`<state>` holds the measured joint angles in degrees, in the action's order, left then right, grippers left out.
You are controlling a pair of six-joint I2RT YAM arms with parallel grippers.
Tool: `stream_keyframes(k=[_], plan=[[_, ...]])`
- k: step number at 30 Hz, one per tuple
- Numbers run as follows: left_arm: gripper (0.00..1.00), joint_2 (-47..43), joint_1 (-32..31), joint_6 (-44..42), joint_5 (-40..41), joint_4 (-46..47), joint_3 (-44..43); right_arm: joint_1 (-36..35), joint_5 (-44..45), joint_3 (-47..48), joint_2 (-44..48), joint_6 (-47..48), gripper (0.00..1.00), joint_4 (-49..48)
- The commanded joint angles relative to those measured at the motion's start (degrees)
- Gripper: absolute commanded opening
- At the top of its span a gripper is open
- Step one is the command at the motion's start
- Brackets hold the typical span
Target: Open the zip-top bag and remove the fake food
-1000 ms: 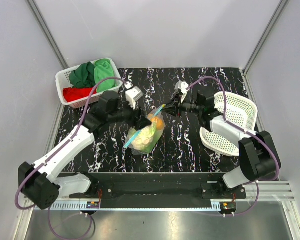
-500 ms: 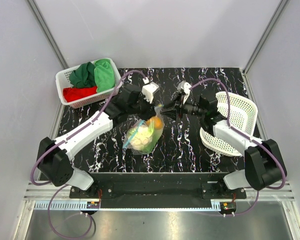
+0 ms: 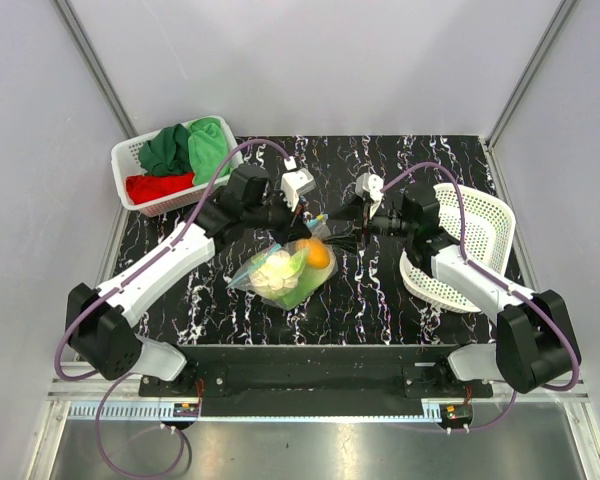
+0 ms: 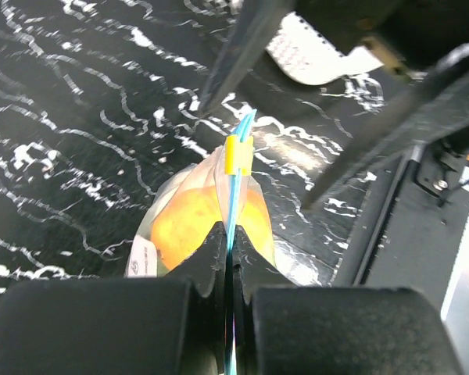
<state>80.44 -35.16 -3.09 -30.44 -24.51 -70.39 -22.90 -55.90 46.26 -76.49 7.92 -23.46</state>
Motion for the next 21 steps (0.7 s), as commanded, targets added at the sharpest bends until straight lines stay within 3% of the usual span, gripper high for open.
stream_keyframes(k=[1, 11, 14, 15, 16, 17, 19, 21], plan=[[0.00, -3.54, 0.53, -1.74, -7.17, 2.36, -0.63, -0.40, -3.69, 0.76, 0.02, -0.35, 0.72, -3.33], [0.00, -4.68, 0.62, -1.30, -8.59, 2.36, 0.25, -1.10, -8.70, -0.38, -2.00, -9.94, 0.43, -11.95], [0.02, -5.03, 0.62, -0.16, -7.80, 2.36, -0.10, -1.45, -9.23, -0.47, -2.17, -12.49, 0.21, -14.41], [0.10, -5.38, 0.62, 2.28, -4.14, 2.71, -0.10, -1.54, -9.31, -0.21, -2.26, -14.41, 0.07, -15.64], [0.37, -6.52, 1.05, 2.91, -2.89, 4.02, -0.01, -1.63, -9.66, 0.14, -2.52, -15.38, 0.00, -15.39], [0.46, -7.57, 1.40, 5.61, -2.87, 5.77, 0.60, -1.54, -10.28, 0.58, -2.70, -16.18, 0.00, -14.86], [0.60, -10.90, 2.02, 10.46, -3.49, 15.39, 5.68, -1.63, -11.33, 1.29, -3.22, -19.25, 0.00, -15.29], [0.61, -14.96, 2.02, 13.10, -3.32, 20.97, 9.72, -1.63, -11.25, 0.59, -3.14, -20.84, 0.00, -16.35]])
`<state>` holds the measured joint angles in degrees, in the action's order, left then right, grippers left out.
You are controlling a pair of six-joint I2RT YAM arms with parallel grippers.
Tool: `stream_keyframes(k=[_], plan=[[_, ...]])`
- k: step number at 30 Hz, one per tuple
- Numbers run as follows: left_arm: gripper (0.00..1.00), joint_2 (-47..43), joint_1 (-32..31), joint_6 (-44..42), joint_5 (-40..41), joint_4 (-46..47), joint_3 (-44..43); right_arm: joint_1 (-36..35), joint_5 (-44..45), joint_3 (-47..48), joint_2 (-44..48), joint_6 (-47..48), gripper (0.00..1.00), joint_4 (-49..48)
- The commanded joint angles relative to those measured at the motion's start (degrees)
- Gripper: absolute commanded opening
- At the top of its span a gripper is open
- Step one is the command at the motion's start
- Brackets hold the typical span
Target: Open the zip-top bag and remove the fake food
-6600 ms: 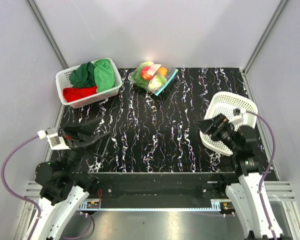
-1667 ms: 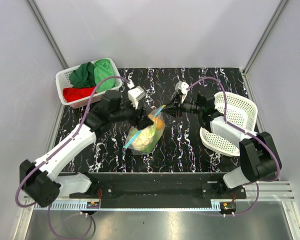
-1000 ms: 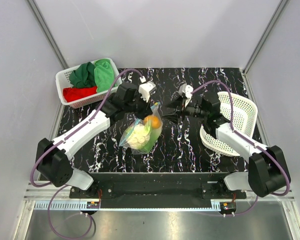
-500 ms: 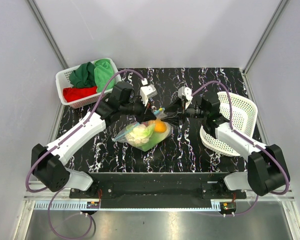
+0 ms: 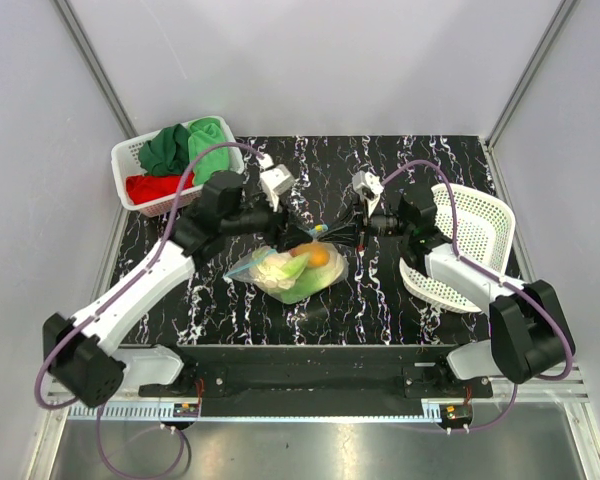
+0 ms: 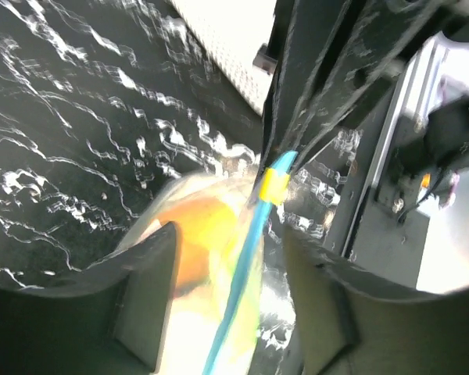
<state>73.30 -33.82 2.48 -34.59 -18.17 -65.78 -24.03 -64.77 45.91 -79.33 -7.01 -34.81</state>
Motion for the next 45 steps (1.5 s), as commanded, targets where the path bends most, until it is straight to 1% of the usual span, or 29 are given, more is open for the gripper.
stream_keyframes(k=[1, 2, 4, 5, 8, 11, 12, 13, 15, 18, 22, 25, 29, 34, 35, 37, 38, 41, 42, 45], plan=[[0.59, -8.34, 0.69, 7.63, 1.19, 16.57, 5.39, -0.49, -2.03, 0.85, -0.04, -6.26, 0.00, -4.92], [0.50, -8.26, 0.69, 7.45, 1.45, 16.50, 5.14, -0.49, -1.85, 0.76, 0.05, -6.53, 0.00, -4.40], [0.45, -8.08, 0.60, 5.61, 2.16, 15.54, 4.96, -0.49, -1.59, 0.93, -0.03, -7.23, 0.00, -4.04], [0.44, -8.17, 0.69, 5.08, 1.98, 15.89, 5.31, -0.49, -1.85, 1.11, -0.12, -7.49, 0.00, -3.87], [0.47, -8.26, 0.51, 3.85, -0.38, 17.99, 6.54, -0.49, -2.46, 2.25, -0.56, -7.23, 0.00, -1.24], [0.52, -6.77, 0.25, 2.53, -1.62, 18.00, 5.66, -0.58, -2.20, 1.82, -0.30, -7.14, 0.00, -2.01], [0.56, -5.72, 0.25, 2.53, -1.27, 17.91, 5.31, -0.49, -2.03, 1.73, -0.21, -7.41, 0.00, -2.28], [0.58, -5.27, 0.34, 2.53, -1.36, 17.30, 5.05, -0.49, -2.11, 1.73, -0.21, -7.50, 0.00, -2.37], [0.61, -4.83, 0.25, 2.88, -1.80, 17.38, 4.87, -0.49, -2.29, 1.99, -0.30, -8.02, 0.00, -2.72], [0.61, -4.57, 0.16, 4.20, -3.20, 20.45, 5.84, -0.49, -2.37, 2.08, -0.39, -7.94, 0.00, -2.72], [0.60, -3.43, -0.01, 4.55, -3.90, 20.81, 5.92, -0.49, -2.46, 1.73, -0.56, -8.55, 0.00, -3.60], [0.57, -2.81, -0.19, 4.90, -4.08, 21.69, 6.01, -0.49, -2.20, 1.73, -0.56, -8.99, 0.00, -3.95], [0.57, -2.19, -0.54, 4.73, -5.31, 21.52, 6.01, -0.49, -1.94, 1.55, -0.65, -9.51, 0.00, -4.39], [0.56, -1.76, -0.63, 4.64, -4.53, 21.25, 6.45, -0.49, -1.85, 1.29, -0.74, -10.22, 0.00, -5.53], [0.49, -1.41, -0.63, 4.64, -4.00, 20.90, 6.28, -0.49, -1.33, 1.11, -0.83, -10.40, 0.00, -5.71], [0.41, -0.61, -0.63, 4.29, -3.12, 19.58, 5.58, -0.49, -1.06, 0.85, -1.09, -10.66, 0.00, -6.06], [0.34, -0.35, -0.63, 4.20, -2.77, 19.32, 5.49, -0.49, -1.14, 0.67, -1.26, -11.18, 0.00, -6.76], [0.24, 0.27, -0.63, 4.02, -3.11, 18.97, 5.13, -0.58, -0.88, -0.91, -1.53, -14.16, 0.00, -12.02], [0.17, 0.53, -0.63, 3.94, -3.12, 18.70, 5.05, -0.49, -0.45, -1.35, -1.36, -14.79, 0.00, -13.34], [0.00, 0.79, -0.63, 3.15, -2.68, 17.31, 5.05, -0.49, 1.39, -2.31, -0.39, -15.41, 0.00, -14.67]])
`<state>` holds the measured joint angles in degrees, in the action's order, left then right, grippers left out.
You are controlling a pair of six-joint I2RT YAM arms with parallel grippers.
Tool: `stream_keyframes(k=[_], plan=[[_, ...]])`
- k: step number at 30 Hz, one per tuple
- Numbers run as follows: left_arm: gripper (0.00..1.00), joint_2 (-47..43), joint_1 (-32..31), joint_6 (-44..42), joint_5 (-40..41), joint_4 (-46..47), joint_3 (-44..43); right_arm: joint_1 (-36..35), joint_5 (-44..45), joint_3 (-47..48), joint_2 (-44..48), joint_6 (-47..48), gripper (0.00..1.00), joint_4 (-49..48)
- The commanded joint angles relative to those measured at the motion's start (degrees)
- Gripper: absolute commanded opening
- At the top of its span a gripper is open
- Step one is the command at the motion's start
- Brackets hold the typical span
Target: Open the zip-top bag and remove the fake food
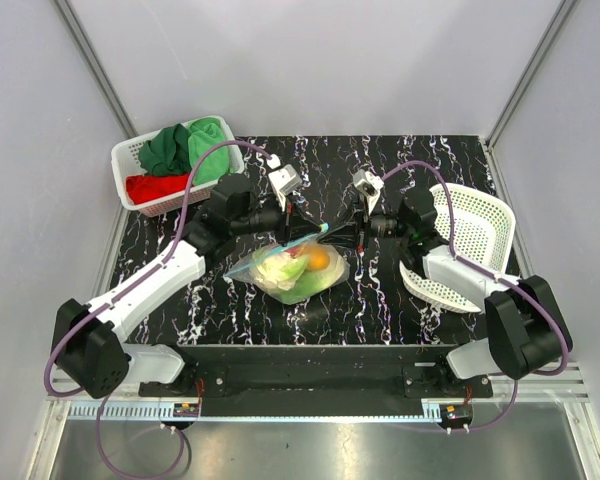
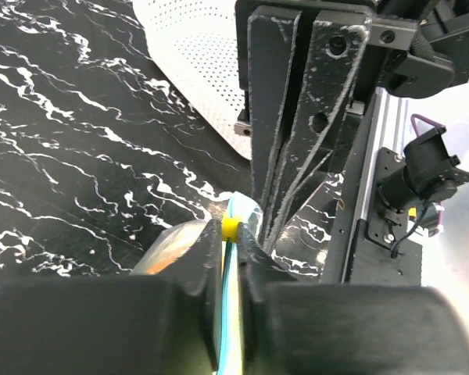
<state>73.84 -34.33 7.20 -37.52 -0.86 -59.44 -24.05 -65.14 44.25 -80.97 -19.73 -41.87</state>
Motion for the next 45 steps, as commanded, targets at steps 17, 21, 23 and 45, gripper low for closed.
stream_keyframes(k=[17, 21, 23, 45], plan=[[0.00, -8.71, 2.51, 0.18, 1.21, -6.68, 7.76, -0.12, 20.13, -9.09, 6.34, -7.79, 0.00, -17.29], [0.00, -11.52, 3.21, 3.59, 7.26, -14.41, 8.99, 1.11, 22.69, -8.49, 7.32, -5.50, 0.00, -12.38], [0.00, -15.21, 4.26, 6.49, 14.12, -20.46, 10.30, 1.90, 22.52, -7.43, 6.01, -4.71, 0.00, -11.14], [0.00, -48.44, 4.80, 33.85, 16.96, -36.67, 24.11, 4.28, 23.93, 9.54, -13.86, -5.86, 0.00, -5.15]])
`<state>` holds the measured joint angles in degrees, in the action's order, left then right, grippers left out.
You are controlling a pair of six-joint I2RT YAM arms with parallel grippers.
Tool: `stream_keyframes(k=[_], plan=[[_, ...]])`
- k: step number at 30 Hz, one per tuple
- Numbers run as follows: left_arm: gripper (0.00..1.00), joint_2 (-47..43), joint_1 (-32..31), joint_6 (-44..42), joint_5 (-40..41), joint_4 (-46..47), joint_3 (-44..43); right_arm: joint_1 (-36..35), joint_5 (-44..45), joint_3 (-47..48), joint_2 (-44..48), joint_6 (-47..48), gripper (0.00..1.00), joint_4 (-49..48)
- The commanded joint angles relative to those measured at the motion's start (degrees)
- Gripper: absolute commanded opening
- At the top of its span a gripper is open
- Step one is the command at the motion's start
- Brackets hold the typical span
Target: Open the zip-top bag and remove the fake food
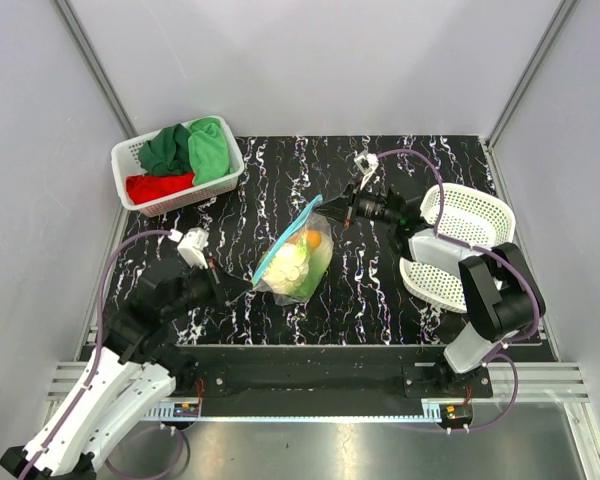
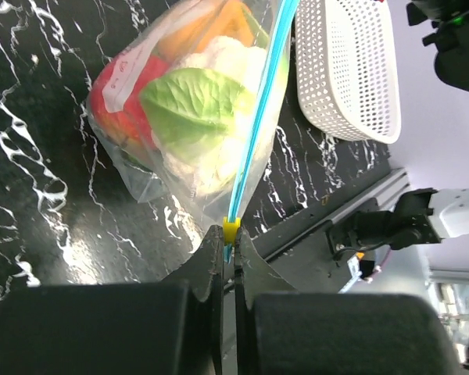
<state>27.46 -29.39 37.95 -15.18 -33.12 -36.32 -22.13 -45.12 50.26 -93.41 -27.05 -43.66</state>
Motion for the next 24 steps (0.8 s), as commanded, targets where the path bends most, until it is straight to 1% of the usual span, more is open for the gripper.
stream_keyframes(k=[1, 2, 4, 5, 6, 7, 8, 9, 10, 11, 12, 13, 14, 17, 19, 21, 24], plan=[[0.00, -1.63, -0.14, 1.96, -8.17, -4.14, 0.46, 2.35, 1.21, 3.88, -2.39, 1.56, 0.00, -3.62], [0.00, -1.01, -0.06, 0.64, -9.42, -4.05, -1.98, 2.35, -0.39, 4.75, -2.83, 1.47, 0.00, -3.80], [0.26, 2.48, -0.14, -4.01, -10.92, -3.53, -5.68, 2.35, -6.17, 5.02, -3.62, 0.77, 0.00, -5.46], [0.38, 4.33, -0.14, -5.94, -10.31, -3.44, -11.00, 2.35, -7.77, 4.76, -3.89, 0.33, 0.00, -7.21], [0.56, 6.09, -0.14, -9.62, -9.35, -3.26, -13.49, 2.35, -9.09, 4.41, -3.89, 0.24, 0.00, -7.75], [0.61, 7.94, -0.06, -11.39, -7.51, -2.04, -16.22, 2.27, -11.54, 4.23, -3.63, 0.15, 0.00, -8.10], [0.65, 12.74, -0.06, -12.89, -6.45, -1.34, -18.33, 2.35, -12.61, 3.97, -3.28, -0.11, 0.00, -9.07], [0.67, 15.23, -0.06, -15.25, -5.31, -0.28, -21.57, 2.35, -13.58, 3.88, -3.27, -1.15, 0.00, -9.34], [0.66, 18.64, 0.29, -16.24, -5.65, 1.64, -23.00, 2.35, -15.68, 3.97, -3.36, -1.95, 0.00, -9.69], [0.64, 24.86, 0.73, -16.85, -6.52, 2.09, -24.49, 2.27, -16.48, 4.06, -3.36, -2.83, 0.00, -10.65], [0.62, 28.31, 1.17, -17.64, -9.31, 2.53, -27.90, 2.27, -17.18, 3.88, -3.45, -4.40, 0.00, -11.35], [0.59, 31.13, 1.70, -18.00, -10.04, 3.15, -29.24, 2.27, -18.23, 3.71, -3.19, -5.11, 0.00, -11.88], [0.59, 35.68, 1.79, -18.44, -10.22, 3.59, -30.56, 2.27, -18.68, 3.18, -3.01, -5.47, 0.00, -12.50], [0.57, 40.11, 1.88, -18.88, -11.19, 7.36, -32.59, 2.27, -19.12, 2.39, -1.87, -4.42, 0.00, -10.49], [0.56, 42.75, 1.88, -19.41, -13.55, 9.73, -33.03, 2.35, -18.95, 2.04, -1.26, -3.89, 0.00, -9.96], [0.54, 43.72, 1.88, -19.15, -15.48, 11.23, -32.77, 2.18, -18.95, 1.86, -0.99, -3.71, 0.00, -9.60], [0.54, 43.73, 1.88, -18.44, -17.25, 16.14, -30.57, 2.27, -19.04, 1.95, -1.08, -3.98, 0.00, -9.60]])
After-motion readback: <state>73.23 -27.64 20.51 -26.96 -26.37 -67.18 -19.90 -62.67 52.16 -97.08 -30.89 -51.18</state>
